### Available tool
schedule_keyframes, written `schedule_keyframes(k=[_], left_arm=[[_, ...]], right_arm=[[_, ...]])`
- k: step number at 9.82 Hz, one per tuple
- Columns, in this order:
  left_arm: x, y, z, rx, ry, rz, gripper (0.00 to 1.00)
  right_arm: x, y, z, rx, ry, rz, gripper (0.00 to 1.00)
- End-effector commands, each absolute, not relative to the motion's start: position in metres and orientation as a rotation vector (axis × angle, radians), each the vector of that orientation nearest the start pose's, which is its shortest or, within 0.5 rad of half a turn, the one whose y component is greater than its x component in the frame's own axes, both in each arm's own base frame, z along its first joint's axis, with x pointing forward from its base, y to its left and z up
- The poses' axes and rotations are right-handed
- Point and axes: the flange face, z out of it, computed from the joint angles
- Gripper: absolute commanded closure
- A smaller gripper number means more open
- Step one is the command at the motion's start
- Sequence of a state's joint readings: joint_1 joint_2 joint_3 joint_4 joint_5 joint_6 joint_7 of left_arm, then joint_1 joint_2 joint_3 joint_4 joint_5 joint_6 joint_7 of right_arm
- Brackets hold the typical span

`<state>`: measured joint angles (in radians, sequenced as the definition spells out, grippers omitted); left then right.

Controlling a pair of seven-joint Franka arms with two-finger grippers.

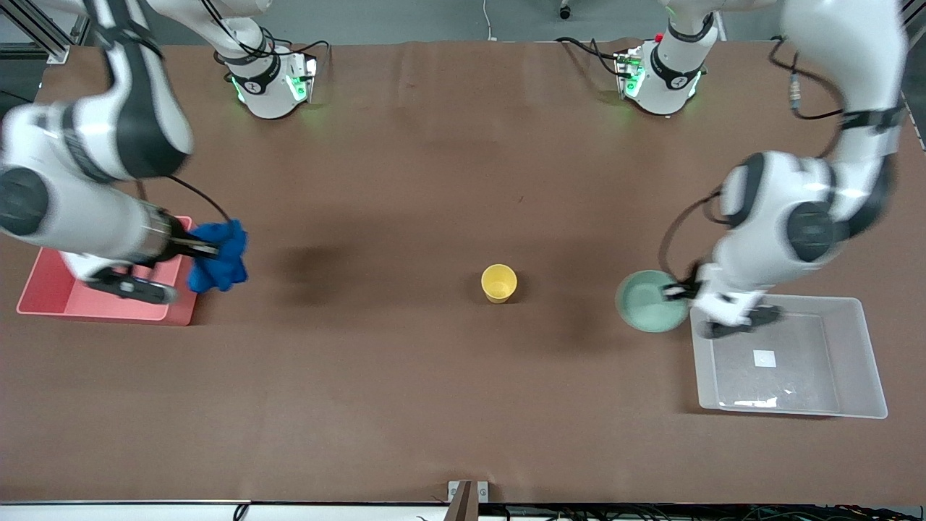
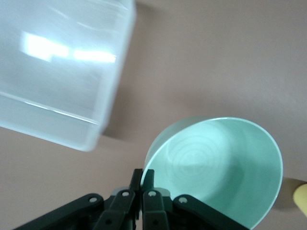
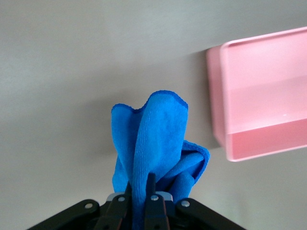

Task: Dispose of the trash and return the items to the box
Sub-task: 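Carry the cloth into the pink bin while the left gripper carries the bowl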

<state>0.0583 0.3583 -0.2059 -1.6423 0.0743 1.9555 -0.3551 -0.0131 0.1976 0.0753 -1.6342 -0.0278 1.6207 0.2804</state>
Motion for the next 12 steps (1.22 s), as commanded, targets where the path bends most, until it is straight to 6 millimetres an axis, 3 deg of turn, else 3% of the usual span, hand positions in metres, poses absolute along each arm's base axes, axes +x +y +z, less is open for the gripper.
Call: schedule_keyframes(k=[1,2,3,4,5,6,8,10,11,12], left_arm=[[0.675,0.013,0.363,-3.108,-0.102,0.139,1.0],[0.684,0.048,0.344,-3.12,-0.056,0.159,1.0],[0.692,0.067,0.321,-3.136,0.012,0.187,1.0],[0.692,0.086,0.298,-3.144,0.023,0.216,1.0],[0.692,0.097,0.287,-3.133,0.092,0.214,1.0],[0.697,0.099,0.272,-3.141,0.094,0.2,1.0],[0.704,0.098,0.241,-3.157,0.062,0.144,1.0],[0.705,0.095,0.215,-3.175,0.059,0.145,0.95],[0.707,0.089,0.226,-3.181,0.047,0.12,0.32],[0.709,0.091,0.246,-3.202,-0.047,0.087,0.0]], right_arm=[[0.593,-0.056,0.483,-3.149,0.197,0.346,0.98],[0.59,-0.095,0.476,-3.147,0.141,0.357,0.98],[0.588,-0.12,0.461,-3.147,0.107,0.343,0.98],[0.583,-0.14,0.432,-3.147,0.062,0.31,0.98],[0.573,-0.162,0.402,-3.152,0.023,0.27,0.98],[0.564,-0.173,0.376,-3.159,0.001,0.237,0.98],[0.549,-0.174,0.321,-3.171,-0.014,0.199,0.98],[0.537,-0.178,0.287,-3.179,-0.027,0.173,0.96],[0.535,-0.186,0.277,-3.179,-0.044,0.182,0.95],[0.534,-0.19,0.271,-3.18,-0.057,0.182,0.94]])
